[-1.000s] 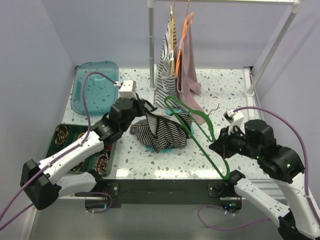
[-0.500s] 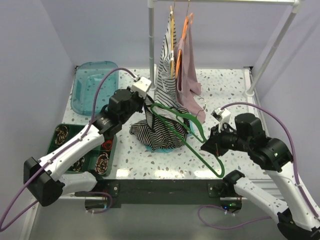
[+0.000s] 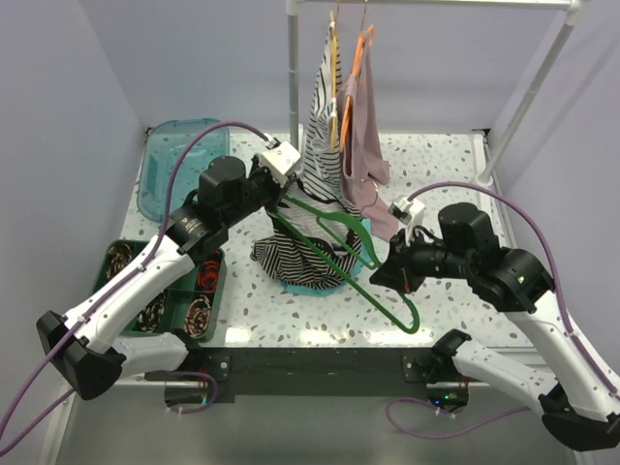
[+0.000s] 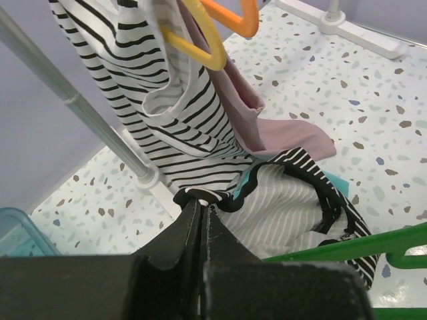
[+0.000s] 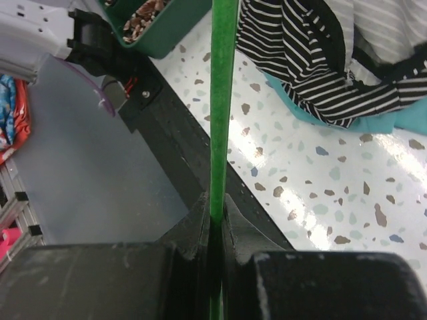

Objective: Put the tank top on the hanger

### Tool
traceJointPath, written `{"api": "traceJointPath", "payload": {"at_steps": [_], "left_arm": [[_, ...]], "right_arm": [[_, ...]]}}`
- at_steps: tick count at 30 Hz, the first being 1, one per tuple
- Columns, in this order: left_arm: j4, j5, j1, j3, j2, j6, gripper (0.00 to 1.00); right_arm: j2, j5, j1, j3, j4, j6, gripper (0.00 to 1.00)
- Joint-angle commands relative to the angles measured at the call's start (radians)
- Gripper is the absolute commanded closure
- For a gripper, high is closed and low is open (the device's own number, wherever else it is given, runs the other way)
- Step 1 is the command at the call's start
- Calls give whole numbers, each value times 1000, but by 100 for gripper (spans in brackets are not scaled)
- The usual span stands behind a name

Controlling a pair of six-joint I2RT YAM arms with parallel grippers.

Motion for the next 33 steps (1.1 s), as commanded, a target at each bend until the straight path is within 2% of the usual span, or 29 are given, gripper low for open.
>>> {"api": "traceJointPath", "payload": {"at_steps": [1, 5, 9, 17, 23, 28, 33], "left_arm": [[-5, 110, 7, 63, 10, 27, 100], [-42, 88, 5, 69, 3, 9, 100], [-97, 19, 5, 82, -18, -46, 100], [-302, -28, 5, 180, -6, -134, 100], [-416, -185, 5, 221, 3, -166, 100], [-422, -372, 5, 194, 13, -166, 100], [-395, -410, 7, 188, 20, -192, 100]], "right_arm": [[47, 39, 79, 93, 56, 16, 100], [68, 289, 83, 129, 24, -7, 100], [84, 435, 82, 78, 41, -23, 100], [106, 491, 83, 2, 188, -95, 100], [93, 508, 82, 6, 228, -121, 100], [73, 469, 82, 61, 205, -118, 100], [58, 397, 83, 68, 203, -95, 100]]}}
